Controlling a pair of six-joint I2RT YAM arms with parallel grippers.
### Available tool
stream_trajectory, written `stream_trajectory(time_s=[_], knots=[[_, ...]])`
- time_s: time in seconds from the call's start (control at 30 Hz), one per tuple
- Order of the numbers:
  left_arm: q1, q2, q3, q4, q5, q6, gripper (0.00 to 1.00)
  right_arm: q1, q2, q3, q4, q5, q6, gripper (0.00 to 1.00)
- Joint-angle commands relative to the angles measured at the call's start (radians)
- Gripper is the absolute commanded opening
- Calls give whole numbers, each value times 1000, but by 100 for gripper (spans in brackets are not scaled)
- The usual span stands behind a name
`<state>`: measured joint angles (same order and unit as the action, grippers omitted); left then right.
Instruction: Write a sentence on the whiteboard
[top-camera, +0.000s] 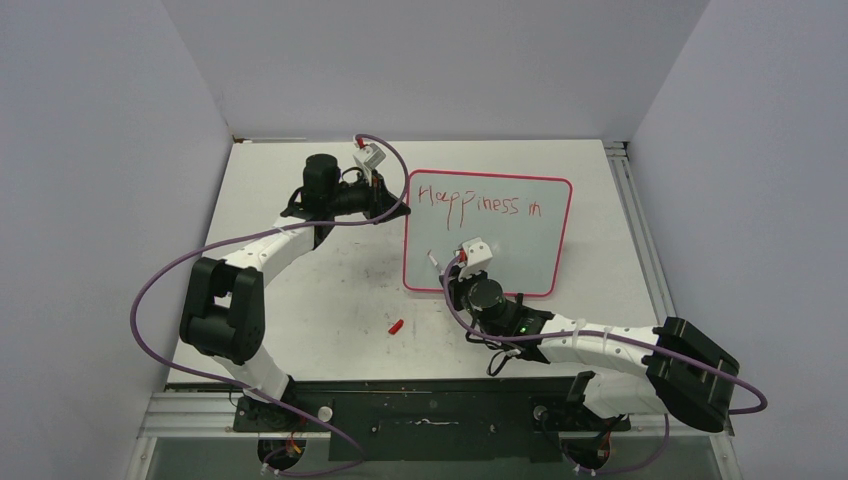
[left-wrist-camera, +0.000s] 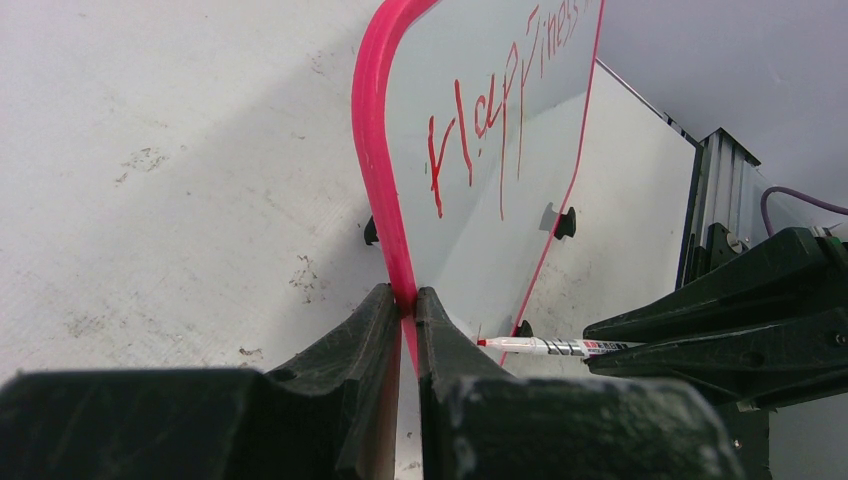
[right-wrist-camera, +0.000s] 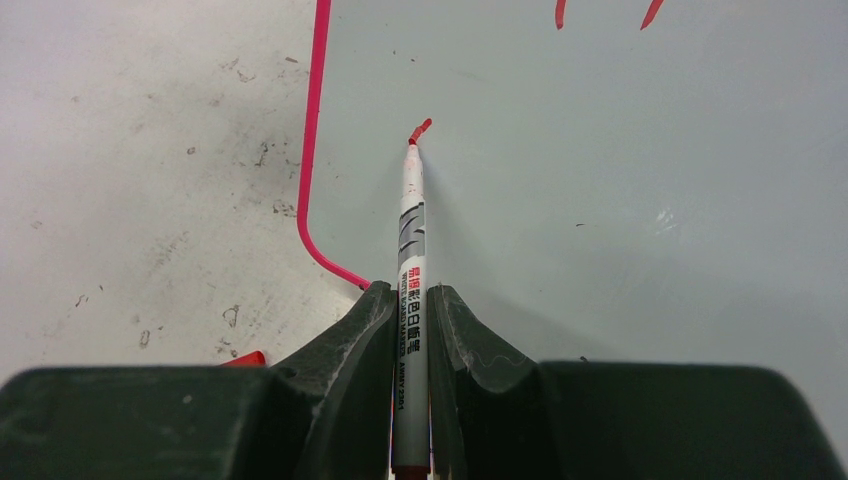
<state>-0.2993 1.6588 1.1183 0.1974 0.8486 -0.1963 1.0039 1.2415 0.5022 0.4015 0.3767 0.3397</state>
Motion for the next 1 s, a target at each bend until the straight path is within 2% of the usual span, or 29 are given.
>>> stream_trajectory(time_s=[0.0,0.47,0.97], knots=[[3,-53,21,48,29,17,0,3,9,23,-10,9,19,5],[3,-56,22,50,29,16,0,4,-51,-5,-75,89,53,5],[3,-57,22,50,29,15,0,32,-1,-2,-42,32,63,5]])
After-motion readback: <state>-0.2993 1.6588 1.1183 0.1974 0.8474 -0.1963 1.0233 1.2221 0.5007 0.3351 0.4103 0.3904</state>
